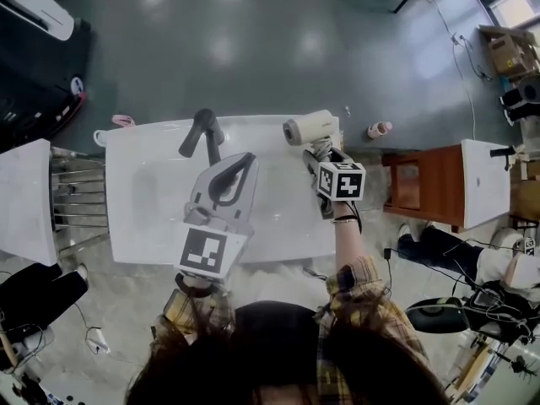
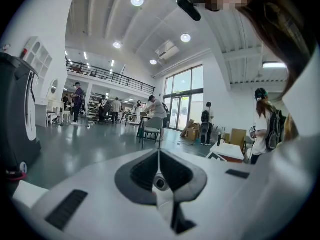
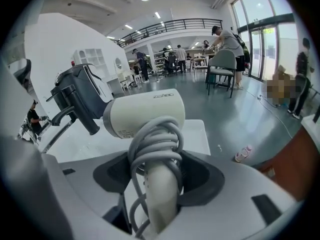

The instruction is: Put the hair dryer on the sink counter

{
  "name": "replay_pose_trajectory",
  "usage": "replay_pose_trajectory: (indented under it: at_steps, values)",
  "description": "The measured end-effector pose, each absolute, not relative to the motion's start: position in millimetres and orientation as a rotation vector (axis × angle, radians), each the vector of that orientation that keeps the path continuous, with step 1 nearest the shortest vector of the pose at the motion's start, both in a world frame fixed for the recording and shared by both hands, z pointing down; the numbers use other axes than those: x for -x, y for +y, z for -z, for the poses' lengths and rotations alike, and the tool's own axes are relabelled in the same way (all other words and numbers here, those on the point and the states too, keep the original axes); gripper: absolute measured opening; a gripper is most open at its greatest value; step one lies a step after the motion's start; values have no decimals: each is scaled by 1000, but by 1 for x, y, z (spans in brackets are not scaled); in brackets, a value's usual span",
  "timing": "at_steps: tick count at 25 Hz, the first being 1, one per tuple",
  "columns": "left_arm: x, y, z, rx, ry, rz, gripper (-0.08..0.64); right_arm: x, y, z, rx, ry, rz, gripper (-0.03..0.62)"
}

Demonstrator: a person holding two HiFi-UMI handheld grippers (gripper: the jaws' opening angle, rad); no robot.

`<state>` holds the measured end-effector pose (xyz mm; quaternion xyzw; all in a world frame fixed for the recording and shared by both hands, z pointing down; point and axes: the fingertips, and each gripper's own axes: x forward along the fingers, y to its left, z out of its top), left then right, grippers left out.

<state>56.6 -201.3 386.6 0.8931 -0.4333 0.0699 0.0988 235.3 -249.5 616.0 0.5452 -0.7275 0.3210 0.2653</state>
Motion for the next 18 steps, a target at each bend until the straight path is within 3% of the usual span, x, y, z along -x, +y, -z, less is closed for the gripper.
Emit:
replay_pose_trajectory:
  at_steps: [18]
  values:
    - [-57, -192, -377, -2675, -1310, -202, 24, -237, -249, -634, -1428, -1888, -832, 286]
